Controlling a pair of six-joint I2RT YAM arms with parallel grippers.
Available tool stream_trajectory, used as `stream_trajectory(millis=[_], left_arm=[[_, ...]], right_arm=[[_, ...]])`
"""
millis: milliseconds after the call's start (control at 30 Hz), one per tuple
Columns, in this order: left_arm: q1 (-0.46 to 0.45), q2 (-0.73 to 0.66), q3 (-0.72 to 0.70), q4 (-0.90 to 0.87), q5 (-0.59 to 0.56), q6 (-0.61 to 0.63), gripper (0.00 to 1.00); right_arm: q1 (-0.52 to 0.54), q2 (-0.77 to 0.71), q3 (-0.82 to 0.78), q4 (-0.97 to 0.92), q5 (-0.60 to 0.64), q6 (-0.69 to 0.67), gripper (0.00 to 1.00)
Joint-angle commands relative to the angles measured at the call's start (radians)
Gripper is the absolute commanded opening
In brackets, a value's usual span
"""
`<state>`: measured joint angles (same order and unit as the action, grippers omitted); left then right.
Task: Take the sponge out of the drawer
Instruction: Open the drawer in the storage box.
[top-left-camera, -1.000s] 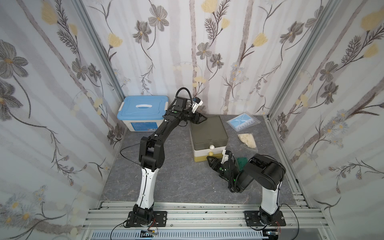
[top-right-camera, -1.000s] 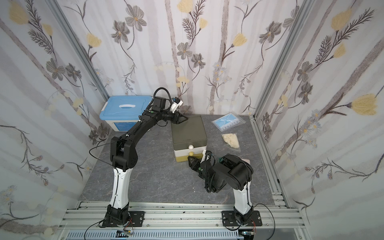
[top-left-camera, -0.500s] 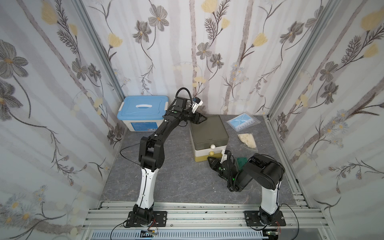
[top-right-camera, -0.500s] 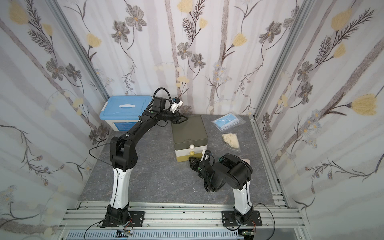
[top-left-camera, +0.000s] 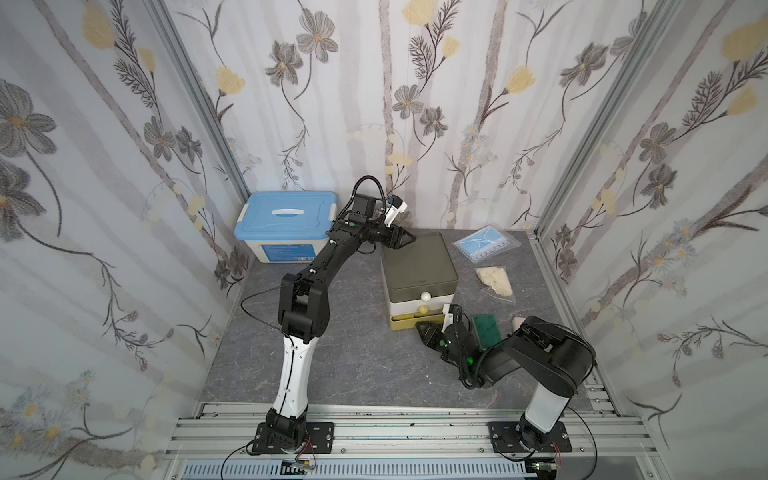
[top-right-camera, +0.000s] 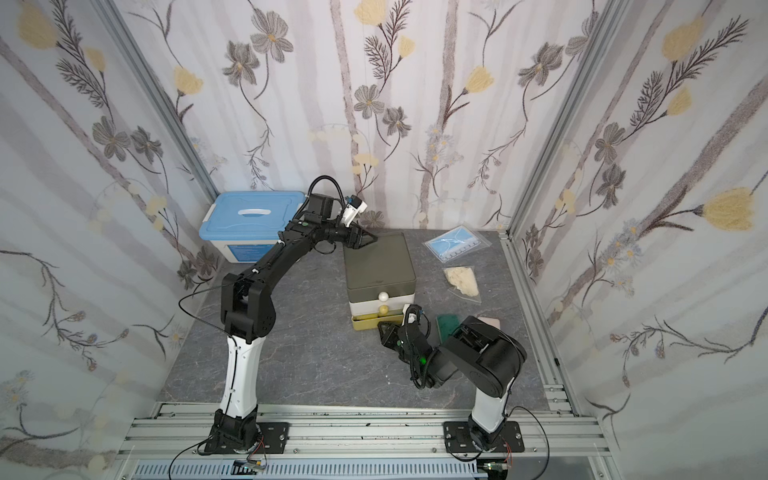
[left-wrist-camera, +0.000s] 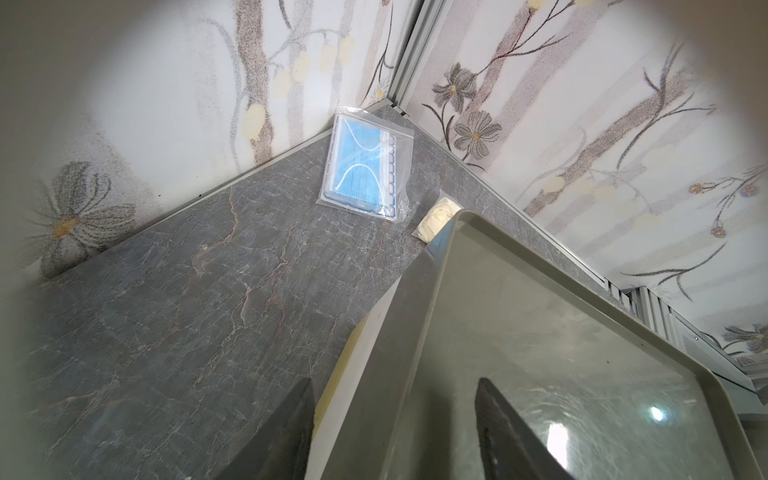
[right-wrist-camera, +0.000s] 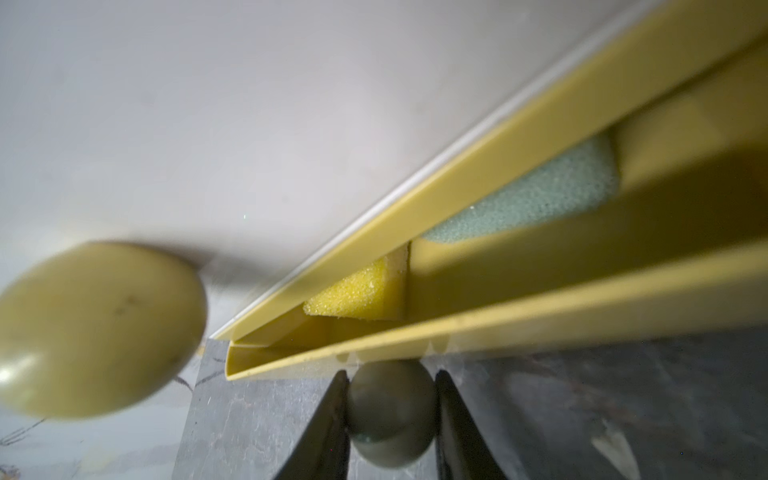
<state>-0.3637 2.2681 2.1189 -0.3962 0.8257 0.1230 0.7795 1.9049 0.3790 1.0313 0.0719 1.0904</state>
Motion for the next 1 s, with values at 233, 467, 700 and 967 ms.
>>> stream_trajectory(millis=[233, 467, 700, 967], left_arm=[[-0.004, 0.036, 0.018, -0.101, 0.016, -0.027, 0.62], [-0.004, 0.043, 0.027, -0.108, 0.013, -0.024, 0.63], [-0.006, 0.050, 0.028, -0.113, 0.009, -0.018, 0.62], [-0.007, 0.064, 0.055, -0.126, 0.006, -0.020, 0.63]], right_arm=[[0.013, -0.290, 0.068, -0.572, -0.147, -0.163, 0.22], [0.033, -0.399, 0.098, -0.863, -0.153, -0.267, 0.21], [0.135, -0.371, 0.066, -0.955, -0.100, -0.293, 0.20], [0.224, -0.382, 0.082, -1.040, -0.029, -0.273, 0.19]])
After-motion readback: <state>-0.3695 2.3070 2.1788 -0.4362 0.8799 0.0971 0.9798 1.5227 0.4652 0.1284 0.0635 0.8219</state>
